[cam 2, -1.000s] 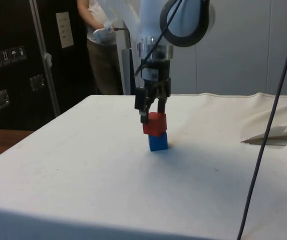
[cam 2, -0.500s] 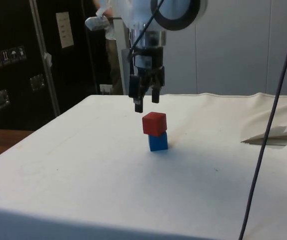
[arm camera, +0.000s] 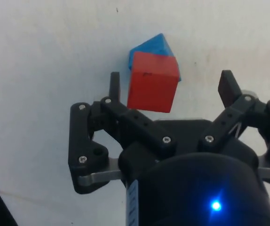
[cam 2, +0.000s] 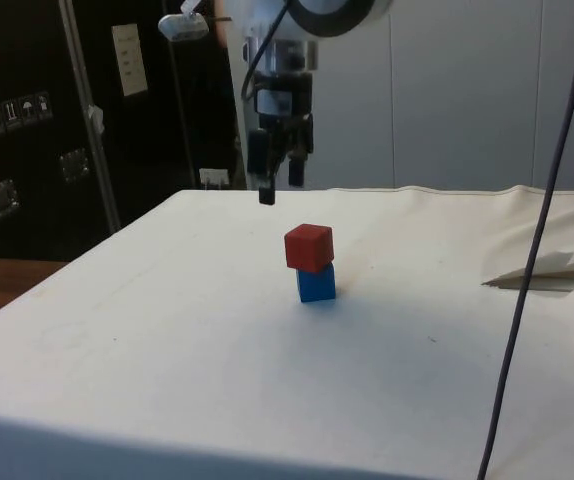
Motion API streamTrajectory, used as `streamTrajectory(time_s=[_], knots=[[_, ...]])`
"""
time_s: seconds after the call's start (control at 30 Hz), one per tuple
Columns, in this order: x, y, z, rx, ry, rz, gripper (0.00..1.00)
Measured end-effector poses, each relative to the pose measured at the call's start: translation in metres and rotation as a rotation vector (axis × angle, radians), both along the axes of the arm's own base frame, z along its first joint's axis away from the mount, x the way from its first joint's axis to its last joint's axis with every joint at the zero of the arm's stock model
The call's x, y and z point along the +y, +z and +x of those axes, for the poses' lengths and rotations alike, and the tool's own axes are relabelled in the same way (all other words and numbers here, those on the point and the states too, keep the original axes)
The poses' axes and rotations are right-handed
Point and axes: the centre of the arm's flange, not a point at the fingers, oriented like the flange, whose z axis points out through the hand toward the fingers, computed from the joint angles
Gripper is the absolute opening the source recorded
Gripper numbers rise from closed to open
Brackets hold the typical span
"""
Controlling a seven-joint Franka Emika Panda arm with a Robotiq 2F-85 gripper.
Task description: Stack the two cubes.
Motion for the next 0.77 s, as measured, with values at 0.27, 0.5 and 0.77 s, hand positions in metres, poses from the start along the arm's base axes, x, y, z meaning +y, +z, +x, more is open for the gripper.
streamTrajectory(time_s=[0.27,0.5,0.77], knots=[[-0.003,0.011,0.001,-0.017,0.058,-0.006,1.0],[-0.006,0.018,0.002,-0.032,0.109,-0.013,1.0],[-0.007,0.024,0.002,-0.047,0.152,-0.019,1.0]])
